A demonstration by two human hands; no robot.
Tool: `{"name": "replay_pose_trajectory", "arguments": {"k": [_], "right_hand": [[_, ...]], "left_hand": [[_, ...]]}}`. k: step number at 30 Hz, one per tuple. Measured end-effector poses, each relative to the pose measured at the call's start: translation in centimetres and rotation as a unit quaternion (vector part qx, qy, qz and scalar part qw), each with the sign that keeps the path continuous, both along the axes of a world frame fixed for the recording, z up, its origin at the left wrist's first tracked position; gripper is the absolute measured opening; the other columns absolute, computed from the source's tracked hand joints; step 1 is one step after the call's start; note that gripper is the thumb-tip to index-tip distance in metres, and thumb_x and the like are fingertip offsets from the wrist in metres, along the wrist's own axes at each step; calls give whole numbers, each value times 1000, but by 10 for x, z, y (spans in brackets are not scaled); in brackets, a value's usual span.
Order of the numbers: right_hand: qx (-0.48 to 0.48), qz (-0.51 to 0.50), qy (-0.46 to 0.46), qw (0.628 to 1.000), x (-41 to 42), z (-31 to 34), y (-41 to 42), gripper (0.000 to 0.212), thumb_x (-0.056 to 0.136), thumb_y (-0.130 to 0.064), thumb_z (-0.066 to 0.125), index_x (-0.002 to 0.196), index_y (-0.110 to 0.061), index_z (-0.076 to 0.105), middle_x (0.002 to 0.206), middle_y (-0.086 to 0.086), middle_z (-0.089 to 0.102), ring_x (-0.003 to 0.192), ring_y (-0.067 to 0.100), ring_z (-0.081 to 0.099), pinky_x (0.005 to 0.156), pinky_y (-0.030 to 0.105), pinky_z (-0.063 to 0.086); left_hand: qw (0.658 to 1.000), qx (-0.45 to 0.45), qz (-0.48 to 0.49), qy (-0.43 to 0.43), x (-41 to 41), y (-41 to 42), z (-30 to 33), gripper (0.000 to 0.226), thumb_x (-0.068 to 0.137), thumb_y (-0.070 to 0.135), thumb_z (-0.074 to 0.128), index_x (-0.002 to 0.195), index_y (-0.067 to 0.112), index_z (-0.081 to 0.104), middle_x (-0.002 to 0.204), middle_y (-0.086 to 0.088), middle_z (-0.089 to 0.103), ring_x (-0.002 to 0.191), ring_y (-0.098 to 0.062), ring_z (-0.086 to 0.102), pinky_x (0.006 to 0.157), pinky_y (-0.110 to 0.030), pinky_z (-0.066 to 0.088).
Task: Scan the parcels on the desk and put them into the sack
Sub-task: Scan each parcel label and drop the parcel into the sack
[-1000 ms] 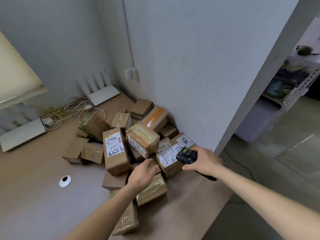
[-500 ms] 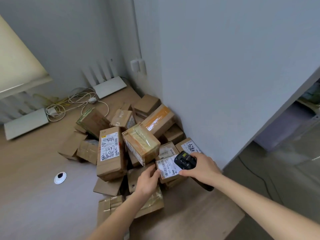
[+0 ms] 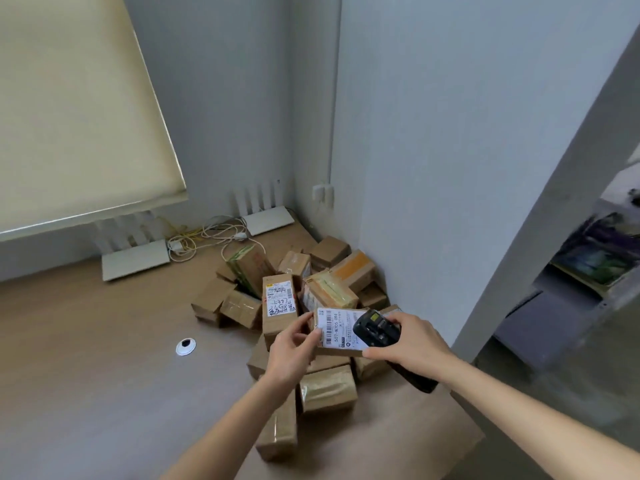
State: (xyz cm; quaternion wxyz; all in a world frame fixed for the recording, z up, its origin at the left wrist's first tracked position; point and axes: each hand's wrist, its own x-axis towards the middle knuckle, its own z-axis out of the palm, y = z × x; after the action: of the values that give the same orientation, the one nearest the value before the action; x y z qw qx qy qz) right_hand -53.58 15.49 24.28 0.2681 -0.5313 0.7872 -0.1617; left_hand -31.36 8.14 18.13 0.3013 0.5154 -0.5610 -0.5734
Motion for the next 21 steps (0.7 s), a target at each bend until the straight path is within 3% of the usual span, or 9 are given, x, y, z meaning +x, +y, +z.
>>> {"name": "replay_pose_trajectory", "arguments": {"k": [3, 7, 13, 16, 21], "right_hand": [[-29, 42, 32, 998, 66, 38, 20, 76, 59, -62, 91, 124, -34, 65, 112, -12, 69, 98, 11, 62, 82, 29, 50], [-63, 123, 98, 986, 162, 86, 37, 84, 58, -67, 88, 132, -35, 61, 123, -10, 69, 110, 16, 64, 88, 34, 53], [-130, 263, 200, 935, 303, 150, 50, 78, 64, -74, 79, 130, -38, 58, 124, -13, 67, 114, 16, 64, 80, 32, 49], [-161, 319, 233, 904, 363, 169, 53, 74, 65, -70, 79, 128, -36, 59, 121, -12, 68, 110, 16, 64, 76, 30, 42], [-207, 383, 278, 856, 438, 194, 57, 73, 64, -68, 79, 124, -33, 60, 118, -11, 69, 109, 16, 65, 85, 32, 48]], "left_hand": [[999, -46, 28, 1, 75, 25, 38, 43, 96, 31, 66, 138, 35, 57, 98, -3, 75, 91, -16, 72, 85, -38, 61], [990, -111, 76, -44, 188, 63, 92, 41, 98, 29, 62, 139, 32, 56, 97, -4, 71, 91, -16, 70, 79, -29, 61], [959, -187, 151, -147, 339, 110, 153, 44, 95, 33, 65, 138, 36, 57, 87, 1, 74, 85, -12, 70, 87, -43, 59], [943, -201, 195, -179, 399, 136, 172, 44, 95, 36, 64, 138, 36, 57, 87, 2, 74, 83, -12, 70, 85, -42, 59], [918, -201, 260, -222, 469, 169, 197, 44, 95, 38, 63, 138, 38, 57, 86, 0, 74, 79, -15, 69, 82, -38, 58]]}}
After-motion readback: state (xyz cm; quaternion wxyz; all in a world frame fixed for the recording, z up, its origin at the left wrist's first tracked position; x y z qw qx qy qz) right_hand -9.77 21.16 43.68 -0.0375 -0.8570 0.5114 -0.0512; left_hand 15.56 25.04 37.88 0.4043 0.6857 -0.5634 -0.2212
